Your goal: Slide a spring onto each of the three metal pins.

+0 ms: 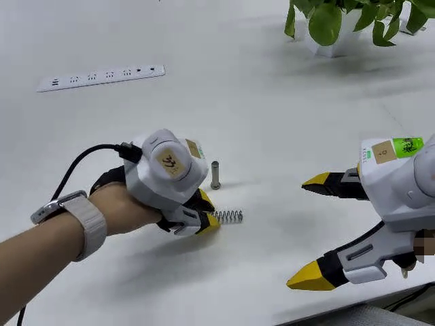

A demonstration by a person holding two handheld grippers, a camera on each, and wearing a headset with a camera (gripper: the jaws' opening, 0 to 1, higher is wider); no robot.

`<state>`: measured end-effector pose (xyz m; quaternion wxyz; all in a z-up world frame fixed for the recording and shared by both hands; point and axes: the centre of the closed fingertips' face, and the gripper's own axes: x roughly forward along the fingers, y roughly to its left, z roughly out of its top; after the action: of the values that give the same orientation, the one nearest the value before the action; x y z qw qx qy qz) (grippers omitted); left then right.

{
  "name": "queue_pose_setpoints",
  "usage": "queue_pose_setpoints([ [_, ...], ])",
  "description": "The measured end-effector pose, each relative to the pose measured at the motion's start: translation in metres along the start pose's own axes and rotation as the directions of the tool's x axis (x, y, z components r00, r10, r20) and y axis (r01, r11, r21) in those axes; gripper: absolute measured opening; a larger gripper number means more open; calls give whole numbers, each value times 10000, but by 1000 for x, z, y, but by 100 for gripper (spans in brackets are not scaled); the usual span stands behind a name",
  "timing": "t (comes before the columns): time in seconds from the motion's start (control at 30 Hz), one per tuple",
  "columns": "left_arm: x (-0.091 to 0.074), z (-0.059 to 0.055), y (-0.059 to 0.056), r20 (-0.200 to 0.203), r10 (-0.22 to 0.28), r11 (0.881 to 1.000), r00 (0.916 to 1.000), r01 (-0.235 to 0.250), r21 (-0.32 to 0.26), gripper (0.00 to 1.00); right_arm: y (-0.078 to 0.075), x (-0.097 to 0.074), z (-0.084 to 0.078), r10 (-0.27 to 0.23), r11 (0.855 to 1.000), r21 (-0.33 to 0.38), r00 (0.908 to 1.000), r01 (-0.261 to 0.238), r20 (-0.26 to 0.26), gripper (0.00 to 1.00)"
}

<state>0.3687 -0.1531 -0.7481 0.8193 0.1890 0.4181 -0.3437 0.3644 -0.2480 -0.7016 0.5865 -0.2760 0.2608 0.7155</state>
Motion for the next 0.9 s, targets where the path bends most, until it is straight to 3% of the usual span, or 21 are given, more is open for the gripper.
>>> queue_pose_setpoints([
  [0.27, -1, -1, -5, -470, 106, 9986, 9988, -81, 530, 12, 5, 5, 0, 109, 9999, -36, 9999, -109, -72, 90],
  [0.37, -1, -2, -3, -486, 294, 9987, 9984, -274, 425, 12, 7, 6, 1, 133, 9999, -25, 9999, -133, -41, 90],
  [0.43, -1, -3, -4, -390, 385, 9978, 9985, -363, 551, 11, 8, 7, 3, 152, 9999, -37, 9999, -152, -27, 90],
  [0.7, -3, -4, -1, 592, 1107, 9926, 9921, -1074, -564, 11, 11, 9, 9, 191, 9998, -74, 9998, -191, 44, 89],
  [0.9, -6, -7, -2, 1138, 1345, 9851, 9844, -1204, -1229, 10, 11, 9, 16, 227, 9994, -267, 9997, -227, 14, 88],
])
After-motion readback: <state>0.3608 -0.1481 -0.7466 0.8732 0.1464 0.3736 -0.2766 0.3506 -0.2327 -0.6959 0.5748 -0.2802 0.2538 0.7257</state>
